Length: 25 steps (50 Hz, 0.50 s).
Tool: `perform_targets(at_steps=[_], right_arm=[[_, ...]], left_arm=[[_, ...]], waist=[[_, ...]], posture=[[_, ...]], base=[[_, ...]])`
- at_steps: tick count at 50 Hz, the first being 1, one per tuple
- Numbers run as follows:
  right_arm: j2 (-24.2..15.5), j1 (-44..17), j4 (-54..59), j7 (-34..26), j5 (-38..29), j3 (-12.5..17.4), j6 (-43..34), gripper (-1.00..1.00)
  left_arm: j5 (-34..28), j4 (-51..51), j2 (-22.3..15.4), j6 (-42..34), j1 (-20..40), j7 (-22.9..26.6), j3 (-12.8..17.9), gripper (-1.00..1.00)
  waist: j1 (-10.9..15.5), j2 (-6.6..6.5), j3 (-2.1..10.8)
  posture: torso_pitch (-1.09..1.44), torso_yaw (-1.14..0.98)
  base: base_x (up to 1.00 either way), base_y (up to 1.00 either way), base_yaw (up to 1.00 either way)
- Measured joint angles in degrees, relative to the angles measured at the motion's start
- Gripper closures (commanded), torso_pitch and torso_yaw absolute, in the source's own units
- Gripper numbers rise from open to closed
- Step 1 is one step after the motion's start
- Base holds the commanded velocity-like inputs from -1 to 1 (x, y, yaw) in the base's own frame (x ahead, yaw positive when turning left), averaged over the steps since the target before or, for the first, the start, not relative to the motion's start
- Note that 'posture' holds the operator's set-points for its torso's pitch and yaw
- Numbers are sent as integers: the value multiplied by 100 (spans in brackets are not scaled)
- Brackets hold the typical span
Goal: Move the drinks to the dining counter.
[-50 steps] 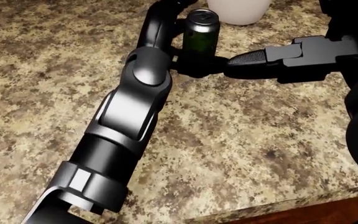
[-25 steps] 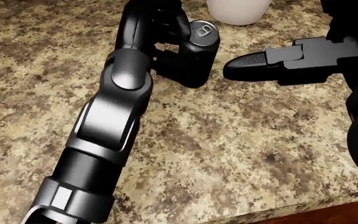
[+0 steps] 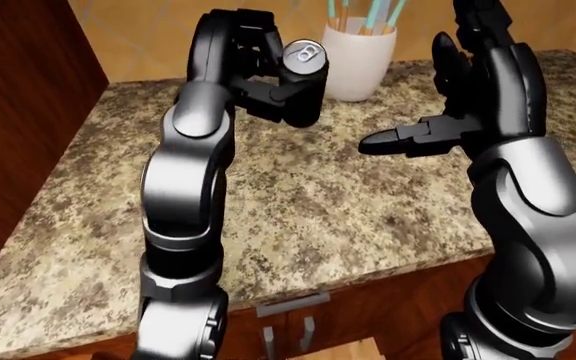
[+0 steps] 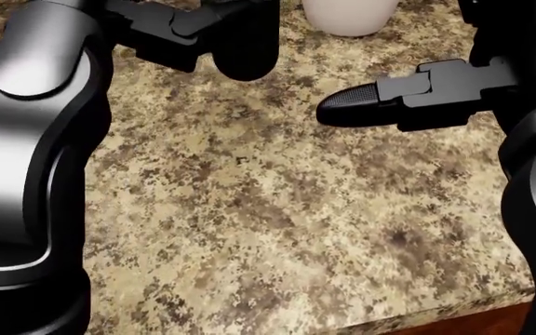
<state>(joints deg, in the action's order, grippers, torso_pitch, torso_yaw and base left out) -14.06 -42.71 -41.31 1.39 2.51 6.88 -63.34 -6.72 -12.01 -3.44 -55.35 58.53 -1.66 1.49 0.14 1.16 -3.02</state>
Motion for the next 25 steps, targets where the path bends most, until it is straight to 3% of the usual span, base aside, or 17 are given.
perform_targets(at_steps=[6, 14, 18, 22, 25], right_arm=[[50, -4, -59, -70, -131, -58, -66, -100], [99, -1, -100, -164, -234, -96, -58, -100], [94, 4, -116, -181, -306, -47, -32, -100], [110, 42, -10, -193, -386, -47, -32, -100], [114, -1, 15, -233, -395, -78, -23, -100]], left_arm=[[147, -110, -150, -233, -41, -131, 86, 100], [308, -230, -218, -248, 15, -196, 72, 100], [366, -271, -220, -247, 61, -206, 28, 100], [455, -203, -207, -250, 41, -177, -53, 100], [461, -120, -225, -246, 35, -192, -19, 100]], waist=[[43, -79, 142], [23, -81, 152], [-28, -150, 171], [23, -27, 199], [76, -120, 180]], posture=[[0, 0], [0, 0], [0, 0], [0, 0], [0, 0]], base=[[-17, 2, 0], [-23, 6, 0], [-40, 16, 0], [-48, 23, 0], [-48, 26, 0]])
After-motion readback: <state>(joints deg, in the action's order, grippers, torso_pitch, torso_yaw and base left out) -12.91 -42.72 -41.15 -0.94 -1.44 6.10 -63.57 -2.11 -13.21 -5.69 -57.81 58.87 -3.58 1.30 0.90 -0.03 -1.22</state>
